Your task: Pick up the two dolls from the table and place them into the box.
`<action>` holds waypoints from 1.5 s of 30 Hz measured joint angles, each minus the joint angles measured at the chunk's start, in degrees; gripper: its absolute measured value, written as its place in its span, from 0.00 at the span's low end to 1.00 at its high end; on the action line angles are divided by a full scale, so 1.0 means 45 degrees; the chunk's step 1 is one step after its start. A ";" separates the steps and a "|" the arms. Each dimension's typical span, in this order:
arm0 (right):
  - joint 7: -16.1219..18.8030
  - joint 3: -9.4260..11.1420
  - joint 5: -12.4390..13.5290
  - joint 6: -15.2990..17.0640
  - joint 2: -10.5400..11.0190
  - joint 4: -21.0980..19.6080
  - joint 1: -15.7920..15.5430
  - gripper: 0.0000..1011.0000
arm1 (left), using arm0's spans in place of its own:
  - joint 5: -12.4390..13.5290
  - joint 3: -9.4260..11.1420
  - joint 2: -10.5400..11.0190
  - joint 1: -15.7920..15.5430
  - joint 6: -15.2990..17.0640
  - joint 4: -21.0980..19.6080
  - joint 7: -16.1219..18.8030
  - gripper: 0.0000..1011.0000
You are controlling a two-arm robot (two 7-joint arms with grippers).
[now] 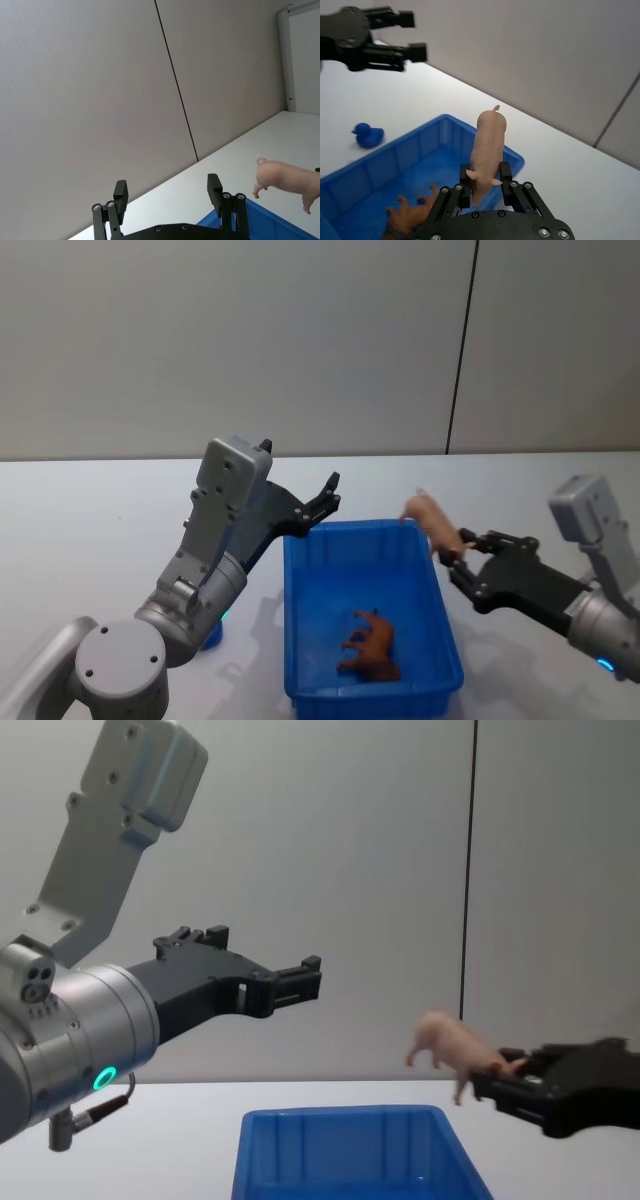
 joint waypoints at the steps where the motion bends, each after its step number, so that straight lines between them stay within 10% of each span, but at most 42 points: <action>1: 0.0191 -0.0056 -0.0044 -0.0002 -0.0067 -0.0021 0.0063 0.33 | 0.0000 0.0000 0.0000 0.0000 0.0000 0.0000 -0.0001 0.99; 26: 0.0896 -0.0429 -0.0390 0.0046 -0.0526 0.0732 0.0719 0.98 | 0.0000 -0.0001 0.0000 0.0000 -0.0001 0.0000 0.0000 0.99; 45: 0.0462 0.0651 0.1116 -0.0576 0.0905 0.0653 -0.0232 0.99 | 0.0007 -0.0003 -0.0001 0.0006 0.0005 -0.0001 0.0000 0.99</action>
